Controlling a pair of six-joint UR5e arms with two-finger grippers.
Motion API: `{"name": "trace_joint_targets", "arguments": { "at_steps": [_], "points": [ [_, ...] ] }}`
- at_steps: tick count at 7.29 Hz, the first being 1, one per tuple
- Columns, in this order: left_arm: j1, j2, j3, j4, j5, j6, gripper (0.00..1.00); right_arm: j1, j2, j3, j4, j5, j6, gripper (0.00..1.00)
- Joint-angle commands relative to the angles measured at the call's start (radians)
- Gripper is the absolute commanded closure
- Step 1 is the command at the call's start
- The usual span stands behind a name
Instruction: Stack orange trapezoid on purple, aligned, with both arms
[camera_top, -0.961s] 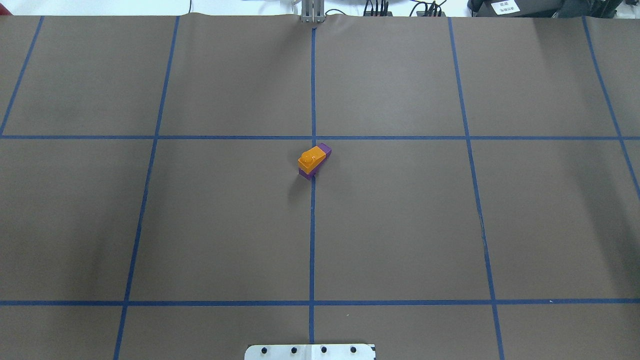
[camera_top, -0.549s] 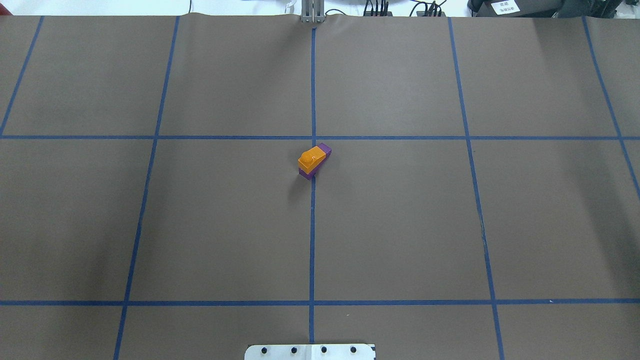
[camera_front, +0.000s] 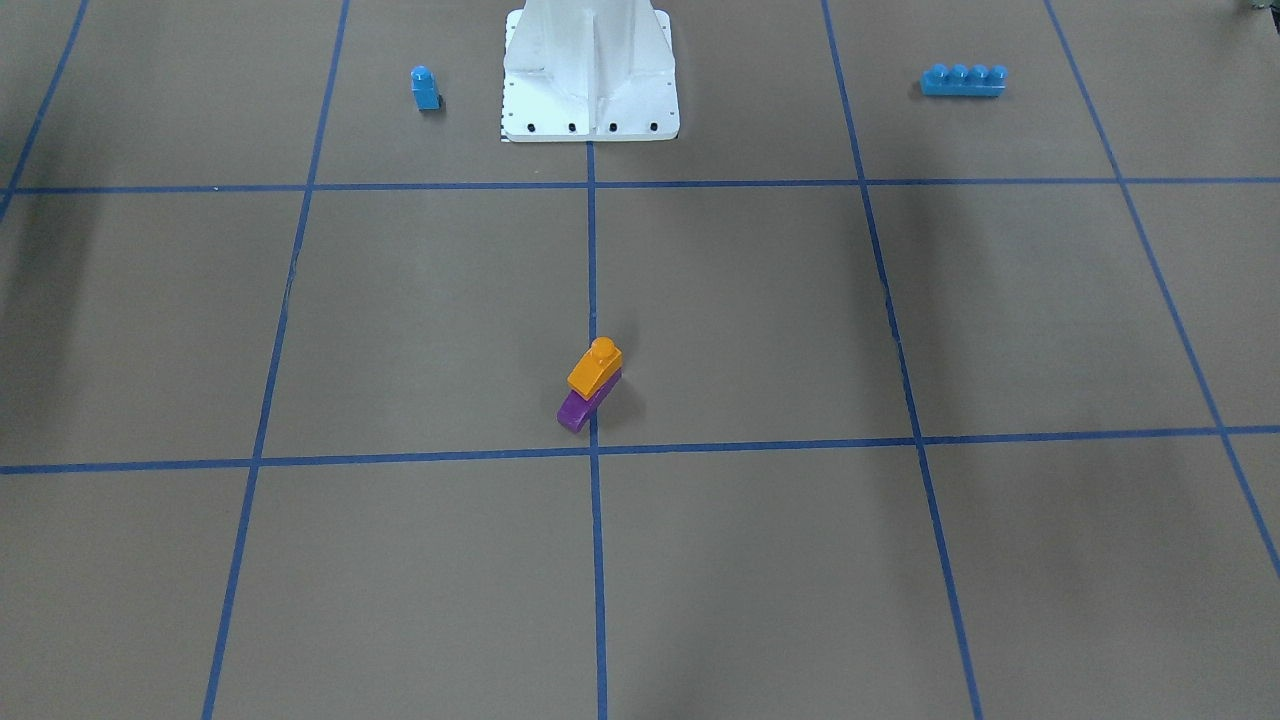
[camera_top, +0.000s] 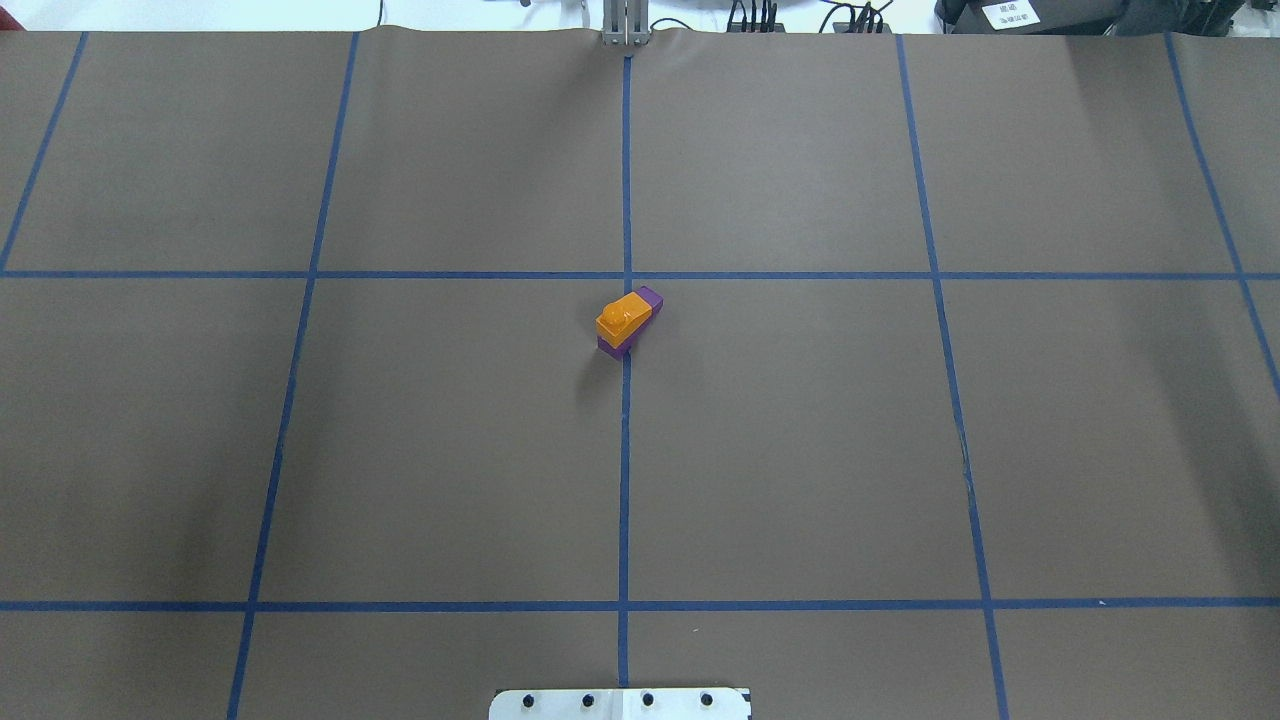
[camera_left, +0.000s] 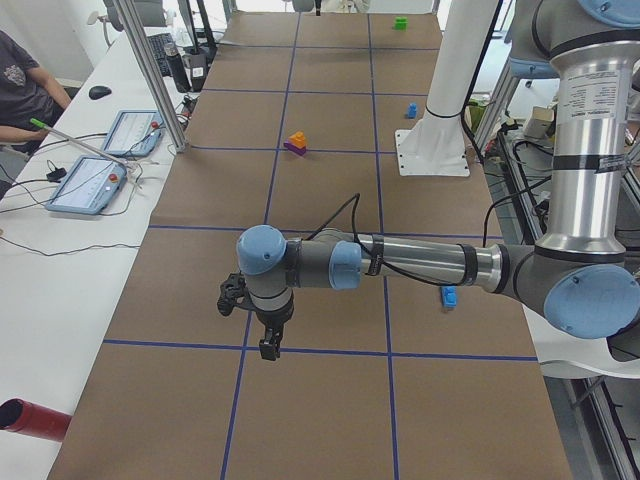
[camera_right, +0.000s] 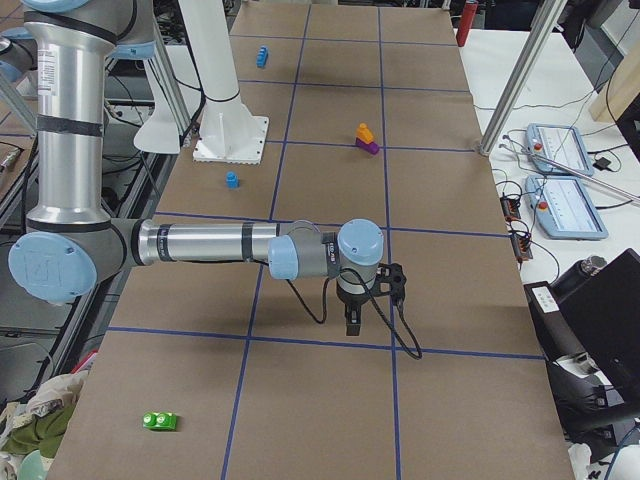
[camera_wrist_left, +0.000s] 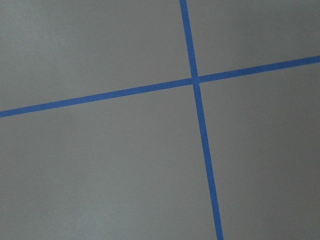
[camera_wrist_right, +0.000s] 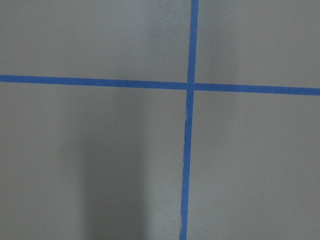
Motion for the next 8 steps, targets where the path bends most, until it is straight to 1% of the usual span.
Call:
{"name": "trace_joint_targets", "arguments": {
  "at_steps": [1, 2, 3, 8],
  "points": [
    [0.001, 0.0, 0.002, 0.0, 0.0, 0.0, 0.0, 0.04, 0.0, 0.022, -0.024, 0.019, -0.001, 0.0],
    [0.001, 0.0, 0.004, 0.0, 0.001, 0.0, 0.0, 0.056, 0.0, 0.054, -0.083, 0.019, -0.003, 0.0],
    [0.001, 0.0, 0.005, -0.001, 0.0, 0.001, 0.0, 0.064, -0.011, 0.071, -0.105, 0.019, -0.012, 0.0],
    [0.001, -0.001, 0.008, -0.001, 0.001, 0.003, 0.0, 0.064, -0.012, 0.059, -0.098, 0.019, -0.01, 0.0]
  ]
}}
